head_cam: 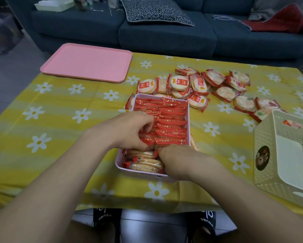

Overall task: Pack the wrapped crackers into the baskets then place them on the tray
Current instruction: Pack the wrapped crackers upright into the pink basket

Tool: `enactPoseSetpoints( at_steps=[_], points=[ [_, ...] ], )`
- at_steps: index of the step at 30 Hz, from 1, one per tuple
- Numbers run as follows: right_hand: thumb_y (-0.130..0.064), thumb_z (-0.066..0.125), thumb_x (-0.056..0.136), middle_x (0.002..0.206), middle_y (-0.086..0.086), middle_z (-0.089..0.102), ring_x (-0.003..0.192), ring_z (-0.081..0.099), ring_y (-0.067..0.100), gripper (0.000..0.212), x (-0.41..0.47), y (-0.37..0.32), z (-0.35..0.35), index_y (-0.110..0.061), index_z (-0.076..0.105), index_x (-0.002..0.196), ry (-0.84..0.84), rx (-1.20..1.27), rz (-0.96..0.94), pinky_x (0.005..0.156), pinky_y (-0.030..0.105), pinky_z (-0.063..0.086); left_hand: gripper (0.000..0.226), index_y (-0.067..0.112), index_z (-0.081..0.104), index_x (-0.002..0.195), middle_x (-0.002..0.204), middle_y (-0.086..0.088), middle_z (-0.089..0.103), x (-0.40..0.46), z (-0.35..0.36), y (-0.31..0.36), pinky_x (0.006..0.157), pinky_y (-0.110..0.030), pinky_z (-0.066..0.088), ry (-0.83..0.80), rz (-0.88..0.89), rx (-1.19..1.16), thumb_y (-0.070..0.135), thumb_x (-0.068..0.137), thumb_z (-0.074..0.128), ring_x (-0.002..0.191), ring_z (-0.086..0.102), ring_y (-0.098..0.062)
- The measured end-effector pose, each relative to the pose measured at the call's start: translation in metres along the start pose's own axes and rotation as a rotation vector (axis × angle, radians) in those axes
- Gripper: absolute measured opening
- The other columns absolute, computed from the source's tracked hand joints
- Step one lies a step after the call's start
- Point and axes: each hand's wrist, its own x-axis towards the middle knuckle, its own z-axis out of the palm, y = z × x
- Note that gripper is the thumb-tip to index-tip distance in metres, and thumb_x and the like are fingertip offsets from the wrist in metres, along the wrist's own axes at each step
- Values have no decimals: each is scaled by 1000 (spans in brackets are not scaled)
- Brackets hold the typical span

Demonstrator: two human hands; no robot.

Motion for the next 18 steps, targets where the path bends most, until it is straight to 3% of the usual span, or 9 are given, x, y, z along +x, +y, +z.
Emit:
enactPoseSetpoints(
  at_steps=[3,5,11,18],
  points=[
    [-3,62,84,107,5,64,87,60,26,31,-2,3,-1,-16,60,112,17,45,-10,69,31,46,27,24,57,73,82,8,49,-6,-7,6,69,-41,47,7,25,-28,32,67,82,76,51,-12],
    [-4,60,84,105,5,66,88,63,27,31,-4,5,-2,-17,62,112,28,97,-18,72,34,54,18,23,65,69,82,7,51,-11,-9,10,70,-40,47,-10,20,-8,31,67,81,77,52,-11],
    [-8,59,85,102,4,67,91,64,27,29,-12,14,-11,-18,66,111,103,210,-48,78,40,56,24,30,74,86,87,10,50,-13,-9,13,78,-35,46,-73,-7,172,43,68,82,86,47,-12],
    [0,50,82,100,-4,72,95,68,14,43,-9,23,-15,-20,70,115,118,457,-61,87,36,57,22,30,76,87,84,13,45,-11,-9,18,87,-32,43,-116,7,233,45,72,81,91,41,-9]
  ],
)
